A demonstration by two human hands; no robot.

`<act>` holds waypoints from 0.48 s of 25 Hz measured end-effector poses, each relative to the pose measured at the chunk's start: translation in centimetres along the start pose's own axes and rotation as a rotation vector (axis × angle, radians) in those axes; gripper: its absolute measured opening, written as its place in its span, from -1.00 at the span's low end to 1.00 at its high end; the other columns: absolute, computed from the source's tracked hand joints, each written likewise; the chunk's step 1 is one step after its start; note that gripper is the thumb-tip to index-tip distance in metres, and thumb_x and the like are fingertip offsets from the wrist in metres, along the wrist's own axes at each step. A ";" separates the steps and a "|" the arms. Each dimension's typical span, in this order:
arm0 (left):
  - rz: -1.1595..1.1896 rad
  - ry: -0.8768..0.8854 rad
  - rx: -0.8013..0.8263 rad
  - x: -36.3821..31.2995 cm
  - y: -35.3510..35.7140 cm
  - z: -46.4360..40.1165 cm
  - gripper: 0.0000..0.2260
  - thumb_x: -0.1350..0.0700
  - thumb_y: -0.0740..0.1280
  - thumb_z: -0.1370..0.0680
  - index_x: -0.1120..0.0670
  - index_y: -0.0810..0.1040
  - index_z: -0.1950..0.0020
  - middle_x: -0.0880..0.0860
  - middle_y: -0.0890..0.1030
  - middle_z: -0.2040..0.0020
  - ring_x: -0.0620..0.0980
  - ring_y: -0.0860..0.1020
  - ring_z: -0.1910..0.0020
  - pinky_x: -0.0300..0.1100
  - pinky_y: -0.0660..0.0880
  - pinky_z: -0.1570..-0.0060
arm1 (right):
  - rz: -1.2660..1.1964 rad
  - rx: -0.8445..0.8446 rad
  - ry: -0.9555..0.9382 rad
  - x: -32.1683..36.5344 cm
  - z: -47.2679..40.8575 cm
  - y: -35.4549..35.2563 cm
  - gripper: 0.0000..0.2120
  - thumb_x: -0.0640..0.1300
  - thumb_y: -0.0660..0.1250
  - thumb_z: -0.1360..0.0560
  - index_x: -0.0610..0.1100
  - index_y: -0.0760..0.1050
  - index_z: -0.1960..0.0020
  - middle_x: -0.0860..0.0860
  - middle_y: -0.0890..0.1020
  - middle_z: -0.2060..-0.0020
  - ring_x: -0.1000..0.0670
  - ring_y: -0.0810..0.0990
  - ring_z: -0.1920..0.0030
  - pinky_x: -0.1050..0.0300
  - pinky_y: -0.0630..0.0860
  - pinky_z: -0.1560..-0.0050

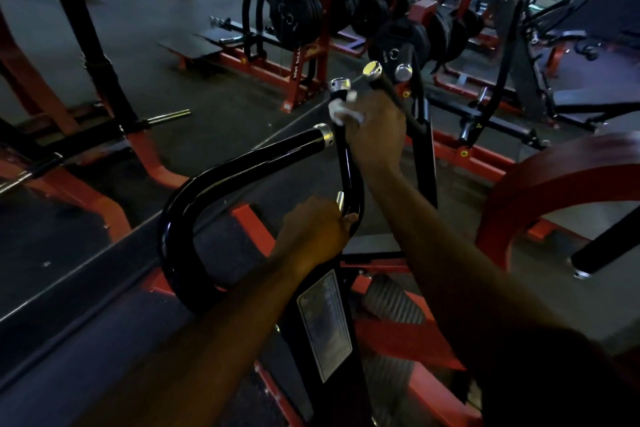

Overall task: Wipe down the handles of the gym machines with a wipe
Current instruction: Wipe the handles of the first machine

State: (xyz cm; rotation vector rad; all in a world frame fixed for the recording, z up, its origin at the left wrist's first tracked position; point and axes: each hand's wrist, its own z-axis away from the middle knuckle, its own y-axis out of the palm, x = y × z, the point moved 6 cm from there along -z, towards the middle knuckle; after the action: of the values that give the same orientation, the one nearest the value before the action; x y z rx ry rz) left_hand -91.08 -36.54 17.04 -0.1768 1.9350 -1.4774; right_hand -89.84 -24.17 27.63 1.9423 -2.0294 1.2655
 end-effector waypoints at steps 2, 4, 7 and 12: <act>-0.013 0.006 0.001 0.0 0.0 0.0 -0.56 -0.21 0.21 -0.60 0.14 0.58 0.15 0.14 0.66 0.10 0.16 0.64 0.13 -0.13 0.42 0.26 | 0.088 0.041 -0.051 -0.7 3.9 -0.5 -0.84 -0.09 0.42 -0.49 -0.11 0.65 -0.05 -0.04 0.62 0.04 0.04 0.59 0.07 0.03 0.59 0.11; -0.013 0.008 0.003 -0.1 -0.1 0.0 -0.59 -0.20 0.21 -0.61 0.11 0.54 0.18 0.14 0.65 0.11 0.14 0.63 0.15 -0.13 0.43 0.26 | 0.082 0.026 -0.101 -0.4 3.2 -0.4 -0.83 -0.11 0.44 -0.49 -0.15 0.65 -0.04 -0.05 0.61 0.03 0.05 0.58 0.06 0.14 0.58 0.07; 0.006 -0.019 0.009 0.0 0.1 0.0 -0.56 -0.22 0.20 -0.60 0.14 0.61 0.11 0.14 0.65 0.15 0.14 0.63 0.20 -0.05 0.57 0.19 | -0.014 -0.034 0.012 1.0 -2.8 -0.1 -0.83 -0.19 0.47 -0.47 -0.19 0.67 -0.05 -0.05 0.67 0.00 0.19 0.53 0.07 0.59 0.38 0.10; 0.066 -0.001 -0.031 0.3 0.2 0.0 -0.55 -0.23 0.20 -0.58 0.12 0.63 0.10 0.12 0.66 0.17 0.12 0.64 0.22 0.00 0.61 0.15 | -0.070 0.053 0.152 -0.1 -1.5 0.0 -0.86 -0.26 0.40 -0.50 -0.18 0.66 -0.04 0.07 0.67 0.13 0.25 0.55 0.22 0.47 0.49 0.21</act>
State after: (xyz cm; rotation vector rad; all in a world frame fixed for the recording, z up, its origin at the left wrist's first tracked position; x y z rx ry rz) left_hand -91.26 -36.62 16.76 -0.1260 1.9454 -1.4050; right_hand -90.50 -23.20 28.53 1.8574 -1.8595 1.4166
